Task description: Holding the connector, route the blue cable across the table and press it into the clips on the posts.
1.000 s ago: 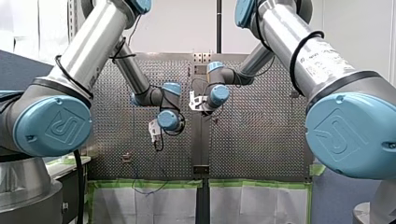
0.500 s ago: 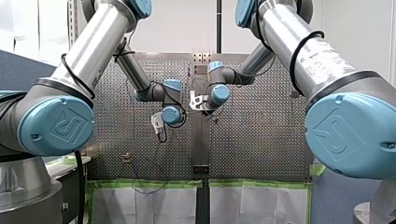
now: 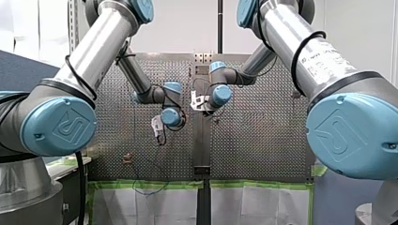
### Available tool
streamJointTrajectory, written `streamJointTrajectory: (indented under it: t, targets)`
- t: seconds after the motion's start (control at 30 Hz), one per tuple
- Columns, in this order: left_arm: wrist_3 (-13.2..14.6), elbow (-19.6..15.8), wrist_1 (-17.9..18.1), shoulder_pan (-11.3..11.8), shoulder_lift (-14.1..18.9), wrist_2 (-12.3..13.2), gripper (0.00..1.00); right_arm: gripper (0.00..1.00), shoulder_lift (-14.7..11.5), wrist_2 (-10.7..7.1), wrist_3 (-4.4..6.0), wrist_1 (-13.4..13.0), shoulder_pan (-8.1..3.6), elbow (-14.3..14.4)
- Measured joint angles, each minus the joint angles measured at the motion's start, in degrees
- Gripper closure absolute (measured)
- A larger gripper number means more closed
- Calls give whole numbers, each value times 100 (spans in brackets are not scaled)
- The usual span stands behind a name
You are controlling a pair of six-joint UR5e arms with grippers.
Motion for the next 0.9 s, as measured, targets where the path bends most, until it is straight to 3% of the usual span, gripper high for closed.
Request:
streamJointTrajectory:
  t: [0.3, 0.33, 0.37, 0.4, 0.43, 0.47, 0.5, 0.53, 0.57, 0.6, 0.63, 0.9]
  targets:
    - [13, 186, -210, -27, -169, -64, 0, 100, -2, -24, 12, -5, 0, 2]
    - [19, 190, -224, -31, -169, -68, 11, 100, -2, -24, 12, -5, 0, 2]
    - [29, 193, -237, -37, -169, -74, 11, 100, -2, -24, 13, -5, 0, 2]
    - [36, 194, -244, -42, -169, -82, 22, 100, -1, -24, 13, -5, 0, 2]
    - [43, 194, -248, -47, -169, -95, 44, 100, -2, -24, 14, -5, 0, 2]
    - [53, 195, -252, -54, -170, -119, 44, 100, -2, -24, 14, -5, 0, 2]
    - [61, 195, -254, -58, -169, -143, 60, 100, -2, -25, 14, -5, 0, 1]
    - [67, 195, -254, -63, -170, -169, 82, 100, -2, -27, 14, -5, 0, 1]
    - [76, 197, -255, -68, -170, -212, 82, 100, -2, -30, 14, -5, 0, 0]
    - [82, 200, -254, -71, -170, -249, 96, 100, -2, -34, 14, -5, 1, -1]
    - [87, 205, -252, -74, -171, -288, 100, 100, -5, -36, 14, -5, 3, -1]
    - [100, 281, -265, -99, -162, -497, 100, 100, -19, -45, 7, 10, 35, -1]
